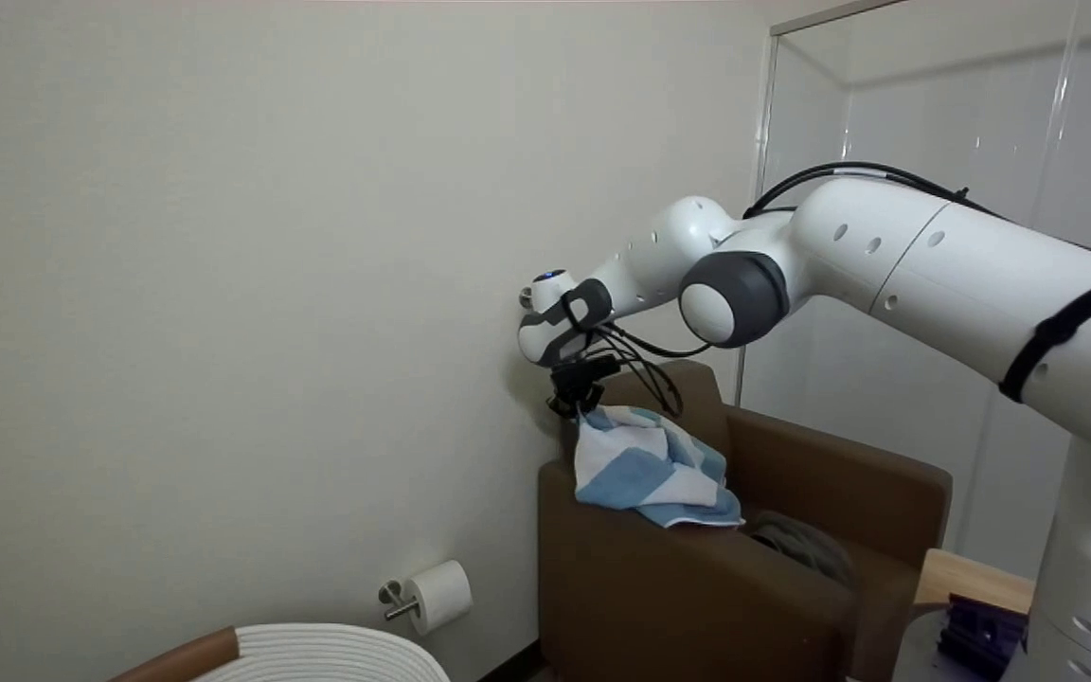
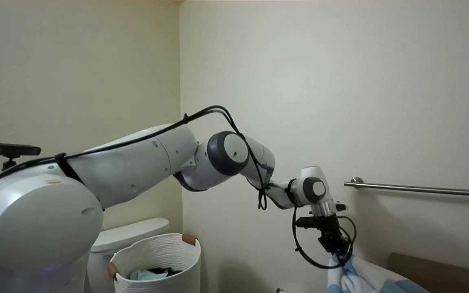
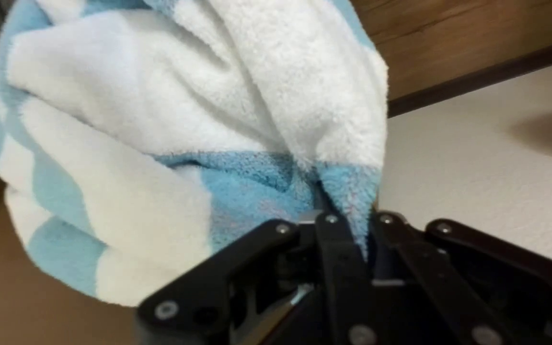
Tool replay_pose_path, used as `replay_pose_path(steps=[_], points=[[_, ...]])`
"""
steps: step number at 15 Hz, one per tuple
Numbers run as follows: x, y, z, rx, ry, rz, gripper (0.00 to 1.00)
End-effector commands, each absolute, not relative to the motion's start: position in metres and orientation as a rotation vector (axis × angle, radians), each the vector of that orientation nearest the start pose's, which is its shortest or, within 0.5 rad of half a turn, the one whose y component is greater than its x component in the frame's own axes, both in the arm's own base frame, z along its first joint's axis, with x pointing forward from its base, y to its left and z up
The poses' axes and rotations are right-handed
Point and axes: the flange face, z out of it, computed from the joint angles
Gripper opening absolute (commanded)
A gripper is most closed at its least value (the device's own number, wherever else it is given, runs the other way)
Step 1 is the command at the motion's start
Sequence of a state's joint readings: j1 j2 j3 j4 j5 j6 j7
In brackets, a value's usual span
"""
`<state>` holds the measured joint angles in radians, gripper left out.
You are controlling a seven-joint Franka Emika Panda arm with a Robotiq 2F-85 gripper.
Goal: Put the towel on the chair in the laundry hamper
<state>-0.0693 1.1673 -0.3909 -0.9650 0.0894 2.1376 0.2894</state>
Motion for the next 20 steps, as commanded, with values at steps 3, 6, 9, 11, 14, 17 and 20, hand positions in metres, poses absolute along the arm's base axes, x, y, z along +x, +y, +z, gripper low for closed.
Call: replay_pose_path(steps=[3,6,9,11,14,17,20], points=[[0.77,-0.177,0.183,-3.248,0.541,-0.265,0.08],[0.773,-0.147,0.207,-3.251,0.314,-0.334,0.07],[0.764,-0.113,0.234,-3.259,0.247,-0.325,0.07],[0.756,-0.09,0.253,-3.305,0.258,-0.333,0.07],[0.748,-0.052,0.287,-3.36,0.295,-0.425,0.07],[0.741,0.004,0.317,-3.402,0.266,-0.585,0.07],[0.729,0.073,0.346,-3.405,0.16,-0.706,0.07]])
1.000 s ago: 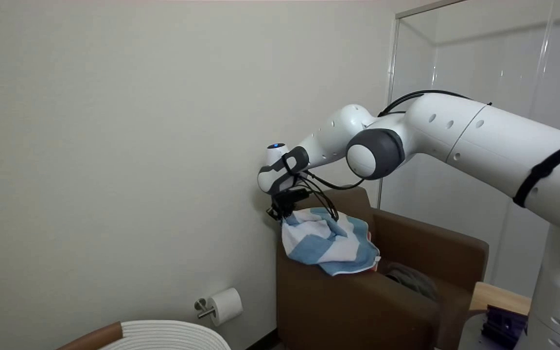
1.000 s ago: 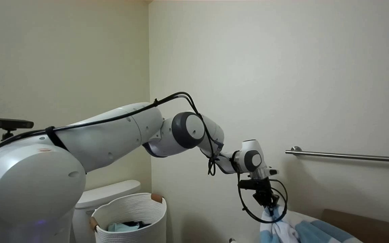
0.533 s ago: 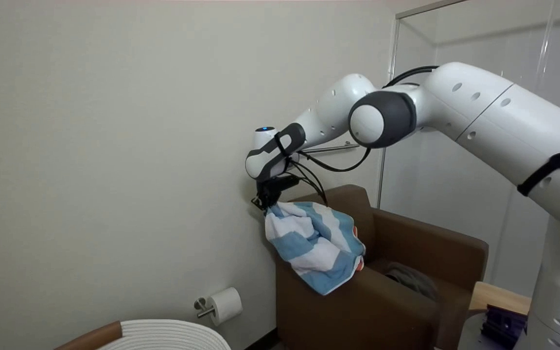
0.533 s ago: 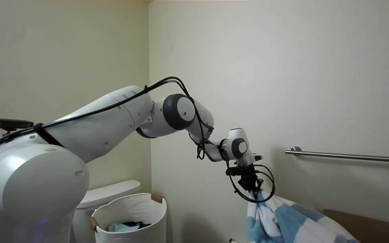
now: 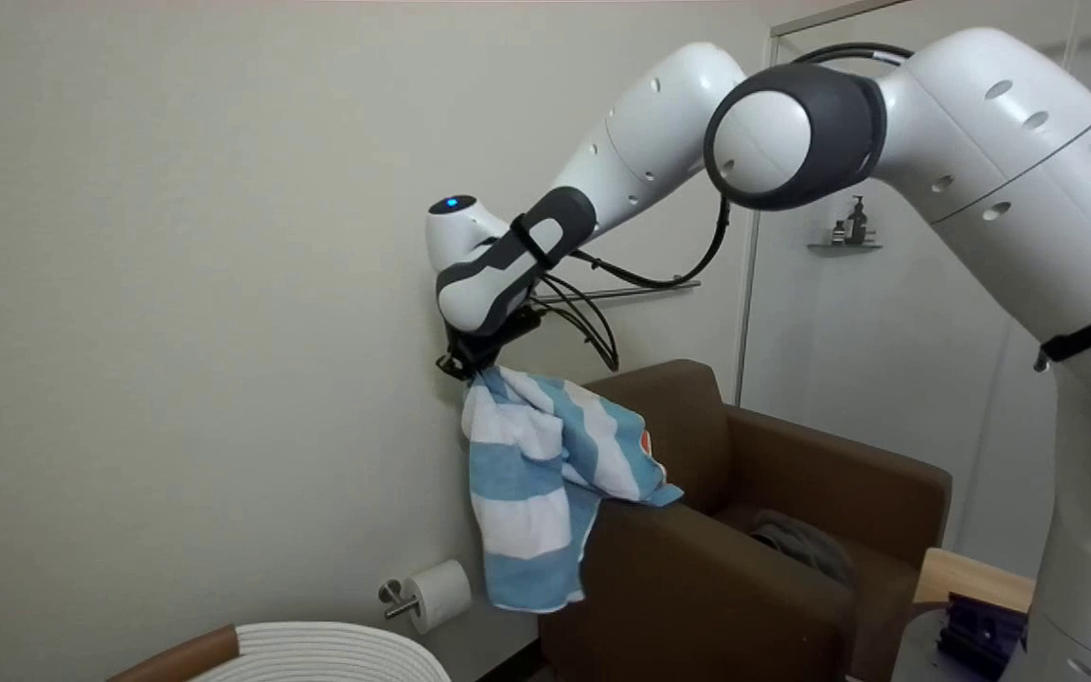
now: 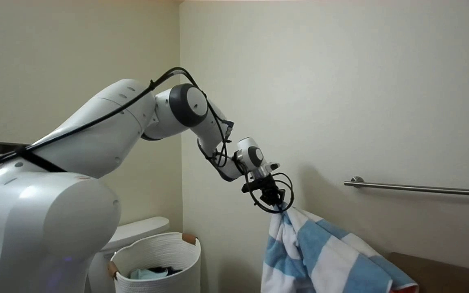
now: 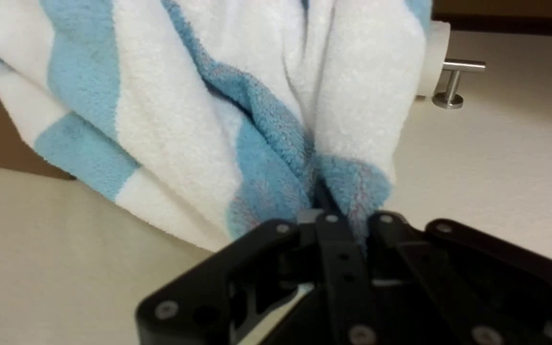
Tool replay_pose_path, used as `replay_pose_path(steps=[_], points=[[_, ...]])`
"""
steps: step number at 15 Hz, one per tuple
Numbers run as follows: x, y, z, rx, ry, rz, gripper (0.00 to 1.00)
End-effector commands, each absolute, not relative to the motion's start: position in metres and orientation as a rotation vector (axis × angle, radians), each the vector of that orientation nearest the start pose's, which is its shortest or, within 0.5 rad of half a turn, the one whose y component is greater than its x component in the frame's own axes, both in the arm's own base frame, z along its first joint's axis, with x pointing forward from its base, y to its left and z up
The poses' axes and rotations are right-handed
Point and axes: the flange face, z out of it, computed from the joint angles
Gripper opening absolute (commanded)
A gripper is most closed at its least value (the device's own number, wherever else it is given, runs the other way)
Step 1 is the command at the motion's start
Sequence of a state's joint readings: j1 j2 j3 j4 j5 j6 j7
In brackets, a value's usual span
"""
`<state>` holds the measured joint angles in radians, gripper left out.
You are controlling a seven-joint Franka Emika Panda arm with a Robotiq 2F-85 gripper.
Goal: Put the towel on the chair in the laundry hamper
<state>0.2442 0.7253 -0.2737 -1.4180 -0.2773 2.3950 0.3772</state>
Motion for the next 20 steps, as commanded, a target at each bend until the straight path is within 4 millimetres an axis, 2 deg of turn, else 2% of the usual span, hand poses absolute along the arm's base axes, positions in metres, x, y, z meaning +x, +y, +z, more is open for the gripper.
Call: replay_pose_path(steps=[1,3,5,8,9,10,11,12,14,16,18,20], points=[[0.724,0.1,0.355,-3.401,0.108,-0.738,0.07],[0.712,0.154,0.373,-3.378,-0.005,-0.799,0.07],[0.703,0.199,0.386,-3.327,-0.126,-0.868,0.07],[0.69,0.248,0.412,-3.226,-0.215,-1.002,0.07],[0.683,0.258,0.433,-3.171,-0.16,-1.106,0.07],[0.68,0.261,0.448,-3.135,-0.112,-1.157,0.07],[0.677,0.253,0.469,-3.117,-0.01,-1.189,0.07],[0.691,0.275,0.422,-3.162,-0.127,-1.079,0.08],[0.687,0.27,0.452,-3.127,-0.06,-1.139,0.08],[0.687,0.259,0.462,-3.125,-0.036,-1.152,0.07],[0.69,0.264,0.467,-3.128,-0.036,-1.182,0.07],[0.685,0.283,0.49,-3.105,-0.071,-1.289,0.07]])
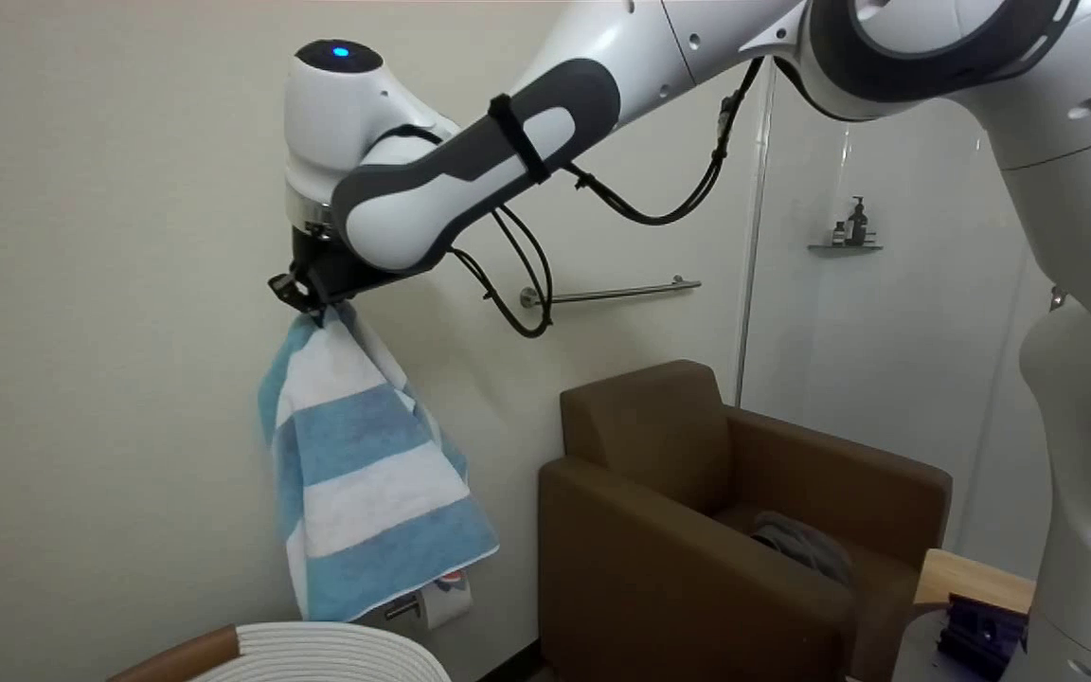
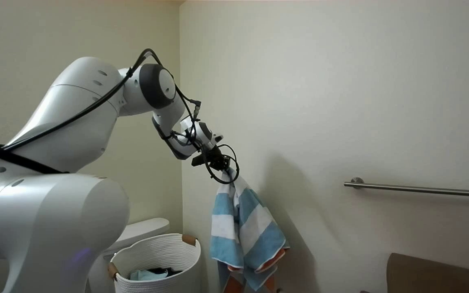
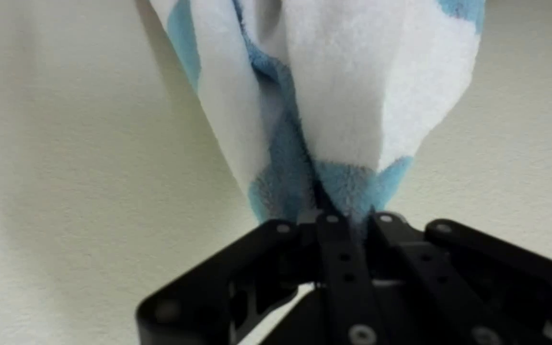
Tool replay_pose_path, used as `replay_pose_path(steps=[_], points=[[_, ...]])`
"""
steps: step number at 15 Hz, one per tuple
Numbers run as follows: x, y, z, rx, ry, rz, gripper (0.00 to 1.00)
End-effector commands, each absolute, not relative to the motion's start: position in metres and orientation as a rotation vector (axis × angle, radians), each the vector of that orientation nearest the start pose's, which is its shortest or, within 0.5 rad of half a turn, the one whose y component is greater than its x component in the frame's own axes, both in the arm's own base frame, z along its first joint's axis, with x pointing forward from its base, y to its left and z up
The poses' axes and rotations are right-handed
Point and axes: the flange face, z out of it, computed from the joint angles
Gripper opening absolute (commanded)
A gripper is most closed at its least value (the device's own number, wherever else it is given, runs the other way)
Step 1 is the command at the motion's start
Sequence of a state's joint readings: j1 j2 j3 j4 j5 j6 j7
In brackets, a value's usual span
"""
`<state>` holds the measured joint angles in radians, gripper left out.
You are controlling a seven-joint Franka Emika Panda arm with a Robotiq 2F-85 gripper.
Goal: Put the towel on the chair in the laundry hamper
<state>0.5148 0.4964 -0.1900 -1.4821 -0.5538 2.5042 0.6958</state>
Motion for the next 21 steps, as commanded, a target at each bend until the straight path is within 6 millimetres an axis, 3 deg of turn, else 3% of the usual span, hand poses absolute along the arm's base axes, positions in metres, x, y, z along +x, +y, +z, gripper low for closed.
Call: replay_pose_path(steps=[1,5,9,10,12,15,17,18,19,21], points=[[0.682,0.294,0.505,-3.076,-0.071,-1.329,0.07],[0.656,0.341,0.553,-3.0,-0.039,-1.418,0.07],[0.629,0.399,0.578,-3.014,-0.083,-1.385,0.07],[0.636,0.387,0.557,-3.018,-0.08,-1.358,0.07],[0.628,0.401,0.556,-3.019,-0.104,-1.347,0.07],[0.637,0.394,0.541,-3.046,-0.093,-1.33,0.07],[0.634,0.404,0.531,-3.082,-0.169,-1.263,0.07],[0.632,0.407,0.532,-3.081,-0.16,-1.282,0.07],[0.612,0.419,0.556,-3.05,-0.168,-1.347,0.07],[0.588,0.431,0.579,-3.03,-0.179,-1.423,0.07]])
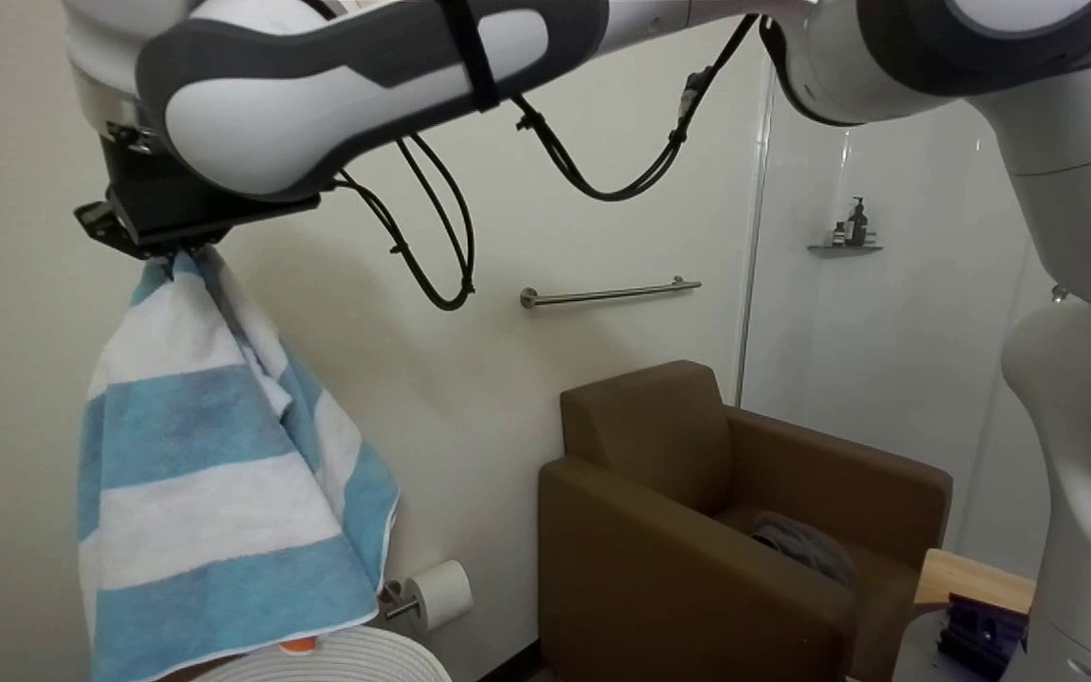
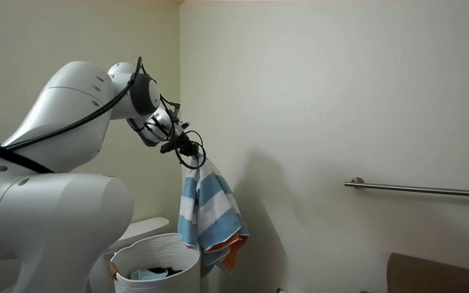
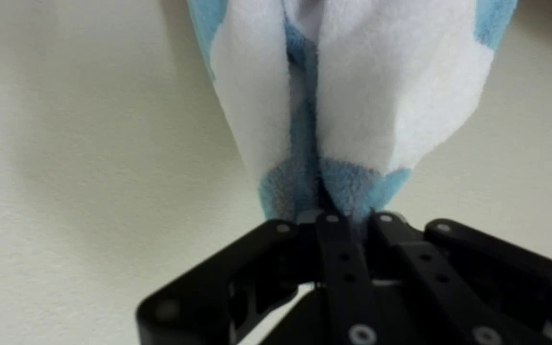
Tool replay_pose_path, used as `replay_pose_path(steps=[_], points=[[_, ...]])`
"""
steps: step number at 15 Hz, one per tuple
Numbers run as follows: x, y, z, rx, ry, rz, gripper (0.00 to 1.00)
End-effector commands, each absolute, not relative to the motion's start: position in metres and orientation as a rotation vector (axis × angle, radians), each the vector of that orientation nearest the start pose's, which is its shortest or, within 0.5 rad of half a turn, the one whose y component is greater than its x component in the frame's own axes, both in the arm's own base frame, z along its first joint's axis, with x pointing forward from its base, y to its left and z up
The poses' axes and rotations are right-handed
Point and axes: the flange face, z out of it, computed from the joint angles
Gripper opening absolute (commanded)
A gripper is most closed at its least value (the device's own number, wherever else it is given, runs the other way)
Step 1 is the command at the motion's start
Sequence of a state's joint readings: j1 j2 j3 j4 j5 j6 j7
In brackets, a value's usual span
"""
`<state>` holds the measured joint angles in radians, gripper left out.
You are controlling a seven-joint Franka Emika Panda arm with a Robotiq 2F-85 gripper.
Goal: Put the towel on the chair in the laundry hamper
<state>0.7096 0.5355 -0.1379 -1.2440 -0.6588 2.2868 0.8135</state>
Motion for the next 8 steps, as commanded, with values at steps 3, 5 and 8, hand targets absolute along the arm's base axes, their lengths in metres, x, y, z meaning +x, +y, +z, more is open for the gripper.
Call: replay_pose_path(steps=[3,5,8], points=[[0.548,0.453,0.618,-2.985,-0.197,-1.595,0.07],[0.512,0.467,0.65,-2.96,-0.176,-1.698,0.07],[0.452,0.48,0.69,-2.968,-0.12,-1.793,0.07]])
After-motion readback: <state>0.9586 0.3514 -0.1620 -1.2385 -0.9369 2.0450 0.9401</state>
